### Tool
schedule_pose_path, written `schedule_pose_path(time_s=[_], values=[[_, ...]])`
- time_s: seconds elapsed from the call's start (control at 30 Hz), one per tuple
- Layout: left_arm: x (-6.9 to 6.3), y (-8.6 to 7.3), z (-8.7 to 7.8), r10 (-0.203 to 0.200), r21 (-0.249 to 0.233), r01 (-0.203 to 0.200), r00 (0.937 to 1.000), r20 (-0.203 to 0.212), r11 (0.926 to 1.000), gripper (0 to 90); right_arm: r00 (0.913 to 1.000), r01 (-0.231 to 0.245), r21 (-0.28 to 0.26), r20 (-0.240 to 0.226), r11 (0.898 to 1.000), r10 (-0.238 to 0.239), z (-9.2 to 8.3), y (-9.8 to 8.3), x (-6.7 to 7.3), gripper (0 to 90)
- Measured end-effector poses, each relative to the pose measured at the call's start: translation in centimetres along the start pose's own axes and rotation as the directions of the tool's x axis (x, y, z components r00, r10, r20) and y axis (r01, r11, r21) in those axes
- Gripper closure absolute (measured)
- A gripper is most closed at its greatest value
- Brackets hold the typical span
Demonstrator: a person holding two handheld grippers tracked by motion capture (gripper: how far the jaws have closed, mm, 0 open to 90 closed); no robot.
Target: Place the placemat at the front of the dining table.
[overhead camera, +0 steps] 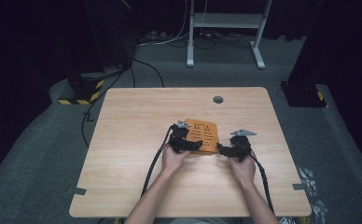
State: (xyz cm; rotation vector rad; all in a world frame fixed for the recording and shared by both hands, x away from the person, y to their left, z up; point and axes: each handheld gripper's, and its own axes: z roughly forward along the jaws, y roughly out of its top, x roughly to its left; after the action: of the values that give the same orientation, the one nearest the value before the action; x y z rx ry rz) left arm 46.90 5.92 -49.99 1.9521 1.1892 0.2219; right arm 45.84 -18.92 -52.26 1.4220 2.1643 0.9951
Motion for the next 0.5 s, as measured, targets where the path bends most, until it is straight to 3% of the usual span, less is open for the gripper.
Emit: schedule_pose_path(time_s=[0.3,0.5], values=[[-1.1,0.6,-0.1,0.038,-0.01,-0.038,0.9993,-0.002,0.9992,22.7,0.9999,-0.015,-0.011,0.002,1.0,0.015,0.0,0.0,-0.1,22.4],[-1.6,0.9,-0.3,0.04,-0.03,-0.04,0.9991,0.012,0.9988,22.6,0.9999,-0.012,-0.016,0.008,1.0,0.013,0.0,-0.1,-0.2,23.3]])
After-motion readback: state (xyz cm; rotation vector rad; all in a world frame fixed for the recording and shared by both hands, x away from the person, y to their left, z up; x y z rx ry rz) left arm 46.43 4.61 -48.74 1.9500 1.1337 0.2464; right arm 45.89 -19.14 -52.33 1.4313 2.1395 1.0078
